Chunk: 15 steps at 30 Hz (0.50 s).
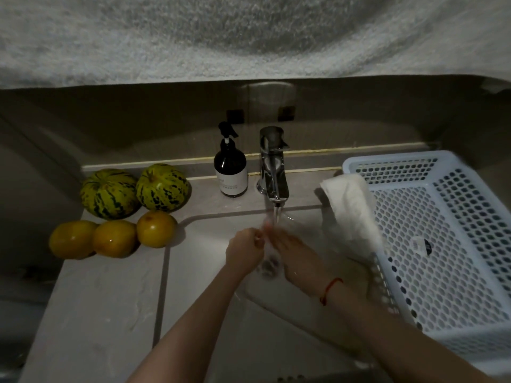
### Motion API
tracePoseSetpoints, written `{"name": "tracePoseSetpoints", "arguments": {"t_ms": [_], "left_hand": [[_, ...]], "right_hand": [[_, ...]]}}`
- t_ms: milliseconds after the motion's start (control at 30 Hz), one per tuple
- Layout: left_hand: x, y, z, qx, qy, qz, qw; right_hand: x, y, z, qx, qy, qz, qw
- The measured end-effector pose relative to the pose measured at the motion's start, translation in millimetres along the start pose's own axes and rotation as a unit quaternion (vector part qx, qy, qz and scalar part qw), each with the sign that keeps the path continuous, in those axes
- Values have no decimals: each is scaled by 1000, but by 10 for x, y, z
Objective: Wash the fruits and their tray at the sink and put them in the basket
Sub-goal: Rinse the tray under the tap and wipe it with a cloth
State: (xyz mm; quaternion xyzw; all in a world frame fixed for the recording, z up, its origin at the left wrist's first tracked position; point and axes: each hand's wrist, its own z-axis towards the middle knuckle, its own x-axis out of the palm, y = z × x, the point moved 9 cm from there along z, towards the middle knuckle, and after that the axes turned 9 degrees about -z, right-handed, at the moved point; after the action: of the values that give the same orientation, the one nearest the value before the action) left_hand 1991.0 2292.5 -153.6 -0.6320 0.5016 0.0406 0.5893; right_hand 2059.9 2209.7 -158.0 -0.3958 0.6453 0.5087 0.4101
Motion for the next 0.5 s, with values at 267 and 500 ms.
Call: {"name": "tracePoseSetpoints", "arguments": {"t_ms": [267,500], "left_hand": [[-240,323,-150,-57,-43,-33,997],[-506,505,-466,-67,-150,-83,983]], "right_hand": [[651,445,-407,-89,213,-28,973],[724,585,-613,-74,318,114,938]]}}
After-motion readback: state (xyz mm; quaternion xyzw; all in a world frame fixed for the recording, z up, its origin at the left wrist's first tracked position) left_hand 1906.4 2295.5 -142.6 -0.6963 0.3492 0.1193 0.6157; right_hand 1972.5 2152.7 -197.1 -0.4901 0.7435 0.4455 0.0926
